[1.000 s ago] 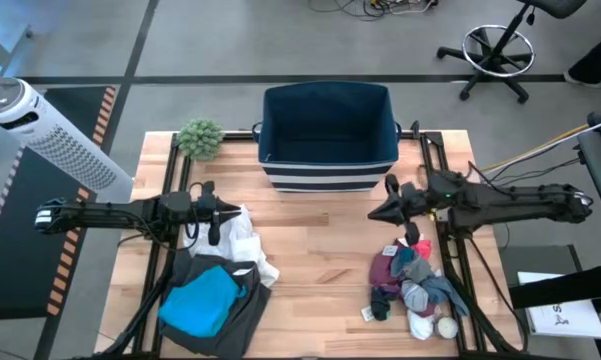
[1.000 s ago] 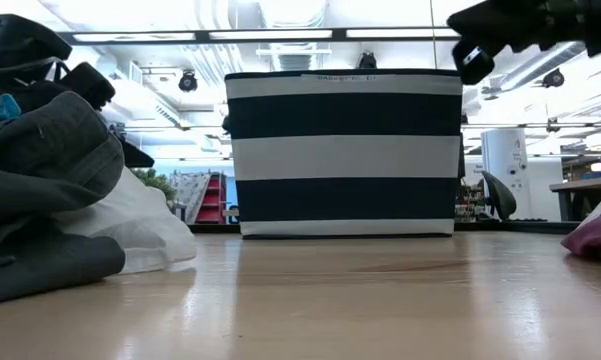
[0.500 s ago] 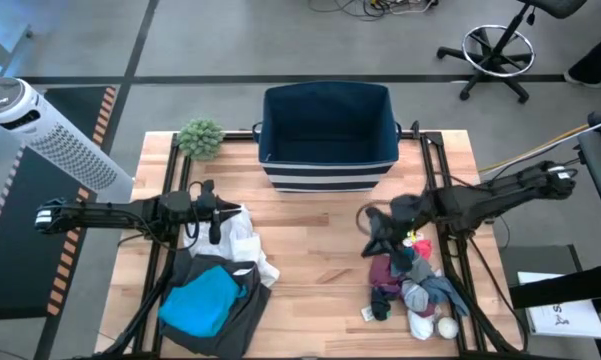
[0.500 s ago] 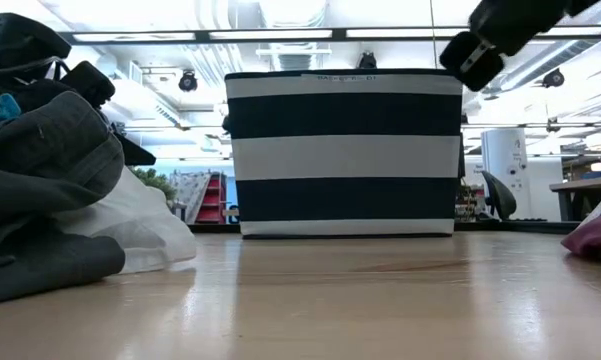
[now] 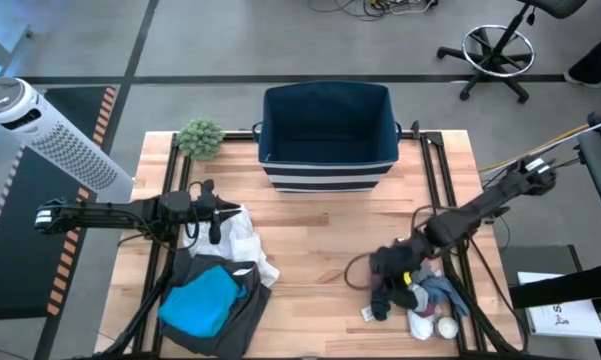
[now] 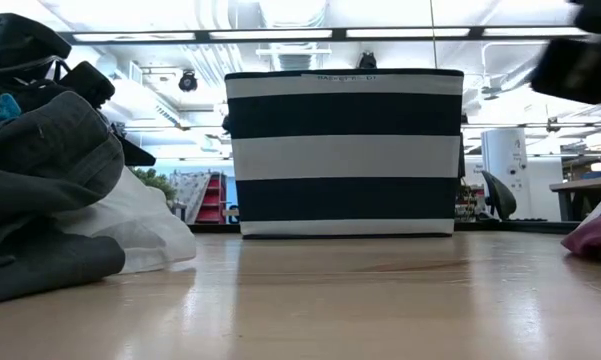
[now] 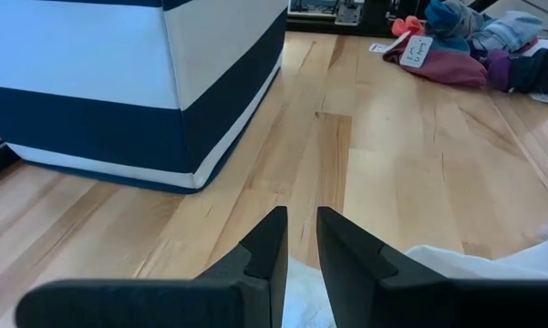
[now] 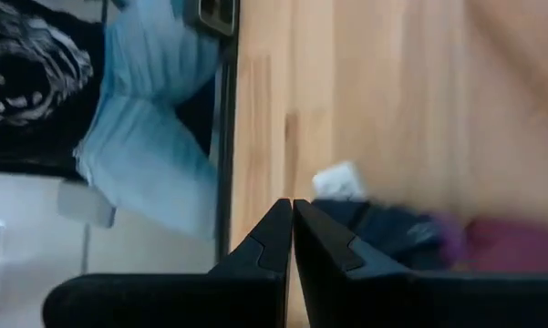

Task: Sort clothes
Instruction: Put the white sock into the blue laundry organizer, then put the white polo shirt into the blue laundry organizer

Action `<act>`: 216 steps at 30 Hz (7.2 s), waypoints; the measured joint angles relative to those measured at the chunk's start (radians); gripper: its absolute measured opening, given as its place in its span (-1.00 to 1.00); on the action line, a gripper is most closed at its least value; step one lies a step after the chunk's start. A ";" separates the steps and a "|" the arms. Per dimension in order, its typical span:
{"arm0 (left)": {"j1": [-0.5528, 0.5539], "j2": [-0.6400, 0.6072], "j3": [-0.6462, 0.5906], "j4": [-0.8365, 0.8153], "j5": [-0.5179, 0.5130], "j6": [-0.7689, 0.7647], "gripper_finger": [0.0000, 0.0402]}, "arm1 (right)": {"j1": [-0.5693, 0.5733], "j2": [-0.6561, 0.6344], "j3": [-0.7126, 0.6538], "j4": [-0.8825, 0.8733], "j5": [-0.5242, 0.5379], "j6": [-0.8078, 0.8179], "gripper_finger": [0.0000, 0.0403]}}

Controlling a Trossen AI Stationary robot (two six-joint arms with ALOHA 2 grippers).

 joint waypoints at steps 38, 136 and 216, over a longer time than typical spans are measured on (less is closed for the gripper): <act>0.000 0.081 0.002 -0.039 0.000 0.006 -0.75 | 0.440 0.833 0.833 -0.951 0.065 -0.701 -0.11; 0.000 0.164 0.000 0.145 0.003 -0.009 -0.66 | -0.774 0.221 0.944 -0.008 0.739 -1.200 -1.00; -0.238 0.896 0.306 -0.188 -0.129 -0.548 -0.20 | -0.430 -0.190 0.174 -0.042 0.367 -0.677 0.12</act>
